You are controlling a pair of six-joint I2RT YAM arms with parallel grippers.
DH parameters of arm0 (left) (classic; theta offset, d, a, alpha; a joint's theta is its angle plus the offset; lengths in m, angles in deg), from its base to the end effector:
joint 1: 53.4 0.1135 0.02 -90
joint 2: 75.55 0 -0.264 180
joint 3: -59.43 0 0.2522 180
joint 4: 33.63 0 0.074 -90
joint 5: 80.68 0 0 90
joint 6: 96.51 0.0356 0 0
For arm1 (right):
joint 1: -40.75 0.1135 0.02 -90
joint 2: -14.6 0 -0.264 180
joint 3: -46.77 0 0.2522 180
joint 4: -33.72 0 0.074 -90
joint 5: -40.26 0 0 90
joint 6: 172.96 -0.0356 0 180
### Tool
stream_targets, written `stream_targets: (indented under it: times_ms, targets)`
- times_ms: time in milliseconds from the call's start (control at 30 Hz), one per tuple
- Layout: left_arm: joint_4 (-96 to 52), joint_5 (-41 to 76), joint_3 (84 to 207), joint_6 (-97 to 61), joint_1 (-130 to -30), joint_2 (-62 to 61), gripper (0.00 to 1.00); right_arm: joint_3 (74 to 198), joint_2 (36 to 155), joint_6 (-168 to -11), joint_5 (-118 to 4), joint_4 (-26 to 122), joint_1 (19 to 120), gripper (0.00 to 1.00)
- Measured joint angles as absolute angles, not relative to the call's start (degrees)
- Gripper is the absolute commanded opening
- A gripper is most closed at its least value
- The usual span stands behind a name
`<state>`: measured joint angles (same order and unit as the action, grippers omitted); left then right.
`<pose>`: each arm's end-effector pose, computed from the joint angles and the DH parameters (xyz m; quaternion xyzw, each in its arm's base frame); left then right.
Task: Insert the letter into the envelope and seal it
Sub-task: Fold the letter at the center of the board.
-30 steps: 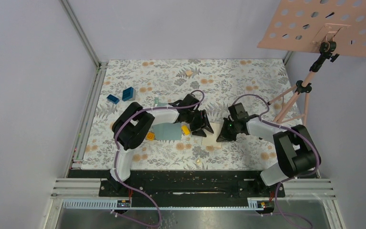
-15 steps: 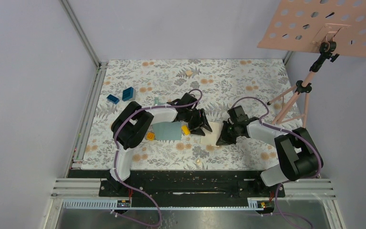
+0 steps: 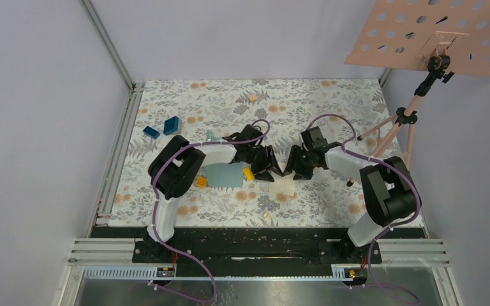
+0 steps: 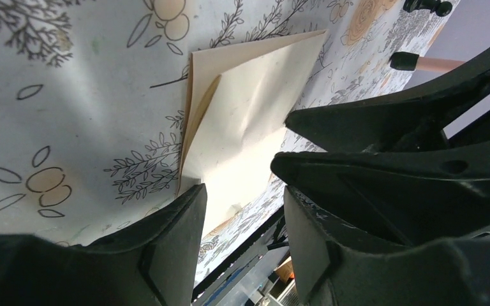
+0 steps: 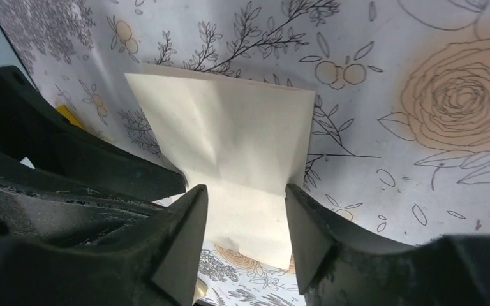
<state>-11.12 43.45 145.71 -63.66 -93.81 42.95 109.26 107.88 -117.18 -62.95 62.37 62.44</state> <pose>0.3061 -0.2869 0.1266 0.0447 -0.9143 0.4021 0.0195 0.2823 0.1210 0.1544 0.0744 0.9558 0.2207 0.1792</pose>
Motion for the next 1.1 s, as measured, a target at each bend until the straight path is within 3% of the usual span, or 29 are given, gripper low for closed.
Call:
stream_targets:
  times_ms: [167,200,267,333,767,1100]
  targets:
    - [-11.45,44.28,145.16,-63.64,-93.50,42.88,0.50,107.34,106.19,-117.79,-62.86,60.08,61.50,0.56]
    - [-11.58,44.46,145.07,-63.66,-93.50,42.88,0.50,107.07,106.02,-117.79,-62.95,59.81,61.33,0.45]
    - [-11.99,44.72,144.74,-63.66,-93.48,42.79,0.50,106.77,105.93,-117.53,-63.32,59.75,60.43,0.12]
    - [-12.06,44.89,144.53,-63.59,-93.50,42.68,0.50,106.40,105.95,-117.23,-64.44,59.77,58.90,0.00]
    - [-12.47,45.24,143.94,-63.75,-93.50,42.38,0.50,113.17,111.42,-117.07,-66.56,59.49,56.87,0.00]
    - [-12.19,45.96,143.85,-63.72,-93.13,42.33,0.50,108.58,112.03,-117.44,-68.77,54.22,56.58,0.00]
